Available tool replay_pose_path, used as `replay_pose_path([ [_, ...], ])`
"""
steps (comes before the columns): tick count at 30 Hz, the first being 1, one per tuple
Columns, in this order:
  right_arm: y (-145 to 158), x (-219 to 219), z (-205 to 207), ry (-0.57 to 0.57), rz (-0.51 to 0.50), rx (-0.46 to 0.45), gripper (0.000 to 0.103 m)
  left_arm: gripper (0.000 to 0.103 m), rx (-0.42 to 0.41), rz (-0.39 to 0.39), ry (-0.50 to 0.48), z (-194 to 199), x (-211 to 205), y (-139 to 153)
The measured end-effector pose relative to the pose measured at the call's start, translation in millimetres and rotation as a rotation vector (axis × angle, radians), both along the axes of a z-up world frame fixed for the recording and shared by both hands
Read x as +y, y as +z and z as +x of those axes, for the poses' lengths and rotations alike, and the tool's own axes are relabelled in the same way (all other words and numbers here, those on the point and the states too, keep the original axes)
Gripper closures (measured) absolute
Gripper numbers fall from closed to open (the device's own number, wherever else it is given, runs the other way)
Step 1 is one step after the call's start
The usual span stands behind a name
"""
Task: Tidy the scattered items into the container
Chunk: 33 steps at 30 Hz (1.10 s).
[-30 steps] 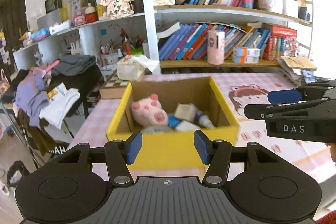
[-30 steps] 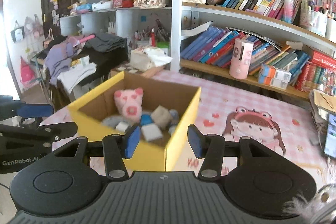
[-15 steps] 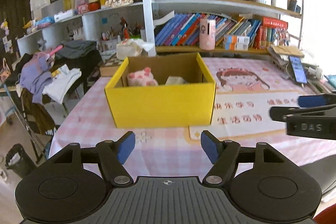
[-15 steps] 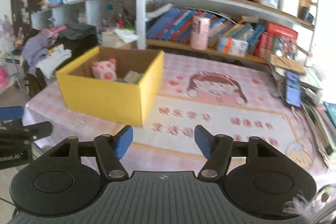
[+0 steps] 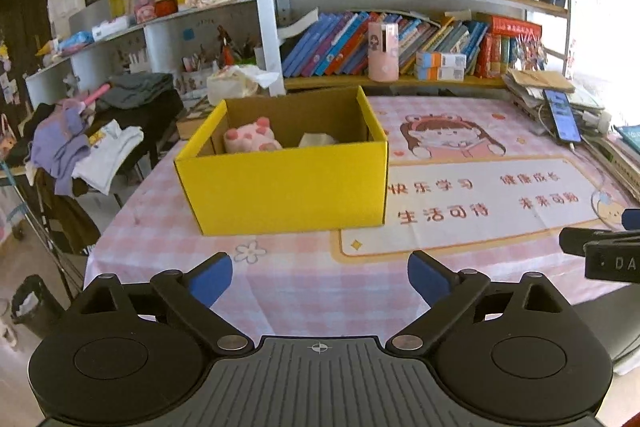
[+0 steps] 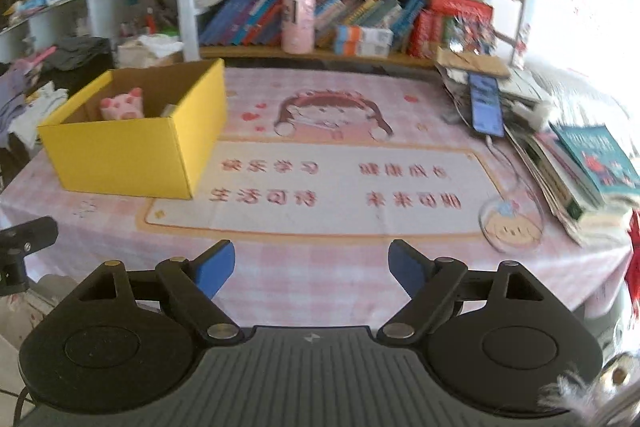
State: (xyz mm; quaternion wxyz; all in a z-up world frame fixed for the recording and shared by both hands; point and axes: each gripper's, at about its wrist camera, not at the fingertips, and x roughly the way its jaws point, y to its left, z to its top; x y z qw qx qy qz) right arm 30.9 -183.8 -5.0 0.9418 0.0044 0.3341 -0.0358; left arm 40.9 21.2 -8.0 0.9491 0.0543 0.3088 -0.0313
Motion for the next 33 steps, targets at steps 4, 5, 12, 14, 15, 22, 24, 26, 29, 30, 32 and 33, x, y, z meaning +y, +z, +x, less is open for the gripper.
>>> replay_pose_path([
  [4,-2,-2,-2,-0.002,0.003,0.011,0.018,0.005,0.017,0.003,0.004,1,-3,-3],
  [5,-2,-2,-3,0.002,0.002,0.011,0.017,0.003,0.019,0.002,0.004,1,-4,-3],
  [12,-3,-1,-2,0.008,0.000,0.033,0.012,0.001,0.047,-0.010,0.018,3,-3,-6],
  [14,-5,-1,-1,0.010,0.002,0.044,0.010,0.001,0.059,-0.011,0.016,4,-4,-8],
  [15,-6,-1,0,0.010,0.002,0.049,0.010,0.001,0.065,-0.011,0.014,4,-4,-9],
  [22,-9,2,1,0.023,-0.002,0.073,0.005,0.001,0.094,-0.012,0.008,4,-6,-13],
  [24,-10,3,1,0.026,-0.002,0.078,0.005,0.001,0.096,-0.011,0.008,4,-6,-14],
  [26,-11,4,2,0.029,-0.001,0.081,0.005,0.001,0.099,-0.010,0.009,3,-7,-14],
  [29,-11,5,2,0.034,-0.001,0.083,0.005,0.001,0.106,-0.011,0.009,3,-7,-15],
  [30,-11,5,2,0.036,-0.001,0.084,0.005,0.001,0.107,-0.011,0.010,3,-7,-15],
  [32,-11,5,2,0.039,0.000,0.085,0.005,0.001,0.108,-0.011,0.010,3,-7,-15],
  [33,-12,5,2,0.041,0.000,0.086,0.005,0.001,0.108,-0.011,0.009,3,-7,-15],
])
